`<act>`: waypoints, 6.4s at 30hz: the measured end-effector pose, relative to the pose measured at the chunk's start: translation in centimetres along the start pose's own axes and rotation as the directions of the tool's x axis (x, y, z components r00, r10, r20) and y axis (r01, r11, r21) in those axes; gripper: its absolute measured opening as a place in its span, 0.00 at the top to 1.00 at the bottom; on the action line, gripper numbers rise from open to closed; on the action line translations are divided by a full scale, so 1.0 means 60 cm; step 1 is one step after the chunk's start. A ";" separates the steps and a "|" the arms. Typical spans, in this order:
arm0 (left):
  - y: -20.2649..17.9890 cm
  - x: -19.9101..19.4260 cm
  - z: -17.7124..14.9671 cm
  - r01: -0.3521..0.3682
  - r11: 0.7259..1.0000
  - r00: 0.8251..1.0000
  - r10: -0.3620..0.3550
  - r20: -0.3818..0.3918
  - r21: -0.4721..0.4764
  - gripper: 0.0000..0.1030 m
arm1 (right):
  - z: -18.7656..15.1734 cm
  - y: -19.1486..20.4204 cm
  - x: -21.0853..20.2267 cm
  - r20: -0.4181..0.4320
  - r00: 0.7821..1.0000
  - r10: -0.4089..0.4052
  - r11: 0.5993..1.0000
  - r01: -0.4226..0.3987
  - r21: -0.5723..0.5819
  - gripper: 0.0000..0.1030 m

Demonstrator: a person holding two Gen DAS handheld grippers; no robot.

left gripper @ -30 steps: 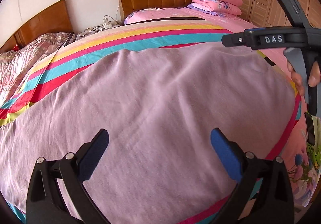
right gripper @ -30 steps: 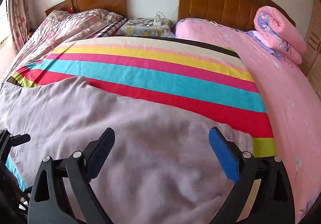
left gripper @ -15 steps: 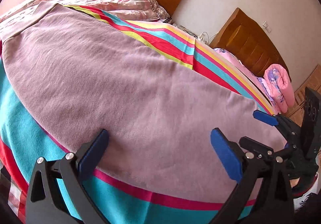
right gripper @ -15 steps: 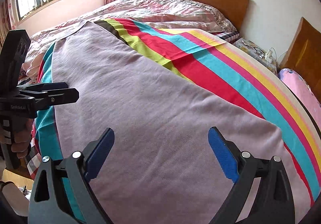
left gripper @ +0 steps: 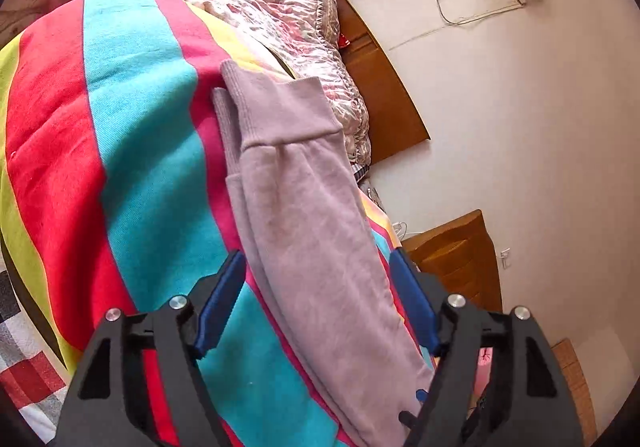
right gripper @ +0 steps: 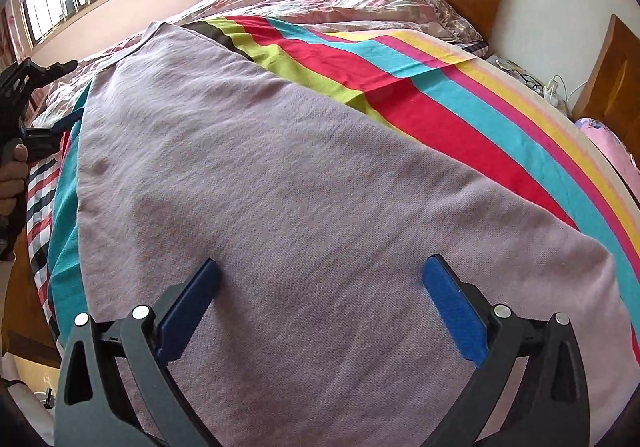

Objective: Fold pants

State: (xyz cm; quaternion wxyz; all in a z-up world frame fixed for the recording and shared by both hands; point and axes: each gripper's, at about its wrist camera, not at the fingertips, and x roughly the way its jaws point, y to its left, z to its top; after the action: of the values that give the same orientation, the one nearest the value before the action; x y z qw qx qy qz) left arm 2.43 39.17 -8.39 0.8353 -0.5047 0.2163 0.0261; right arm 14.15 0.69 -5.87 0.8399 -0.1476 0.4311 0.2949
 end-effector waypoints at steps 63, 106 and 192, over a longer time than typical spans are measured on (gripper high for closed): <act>-0.265 0.106 -0.367 -0.207 0.407 0.949 0.305 0.081 0.890 0.08 | -0.194 -0.094 -0.153 0.201 0.922 0.332 0.788 -0.388 0.478 0.56; -0.256 0.113 -0.365 -0.196 0.361 0.947 0.311 0.080 0.912 0.03 | -0.189 -0.131 -0.111 0.143 0.905 0.400 0.699 -0.402 0.592 0.54; -0.402 0.340 -0.345 -0.061 0.371 0.890 0.440 -0.118 0.927 0.01 | -0.068 -0.110 -0.070 0.083 0.996 -0.036 0.999 0.035 0.012 0.39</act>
State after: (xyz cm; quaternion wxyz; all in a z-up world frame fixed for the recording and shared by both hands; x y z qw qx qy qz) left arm 20.27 6.12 -4.43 0.9058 0.0710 0.4140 -0.0550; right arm 13.75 -8.06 -4.87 0.8629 -0.1386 0.3948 0.2835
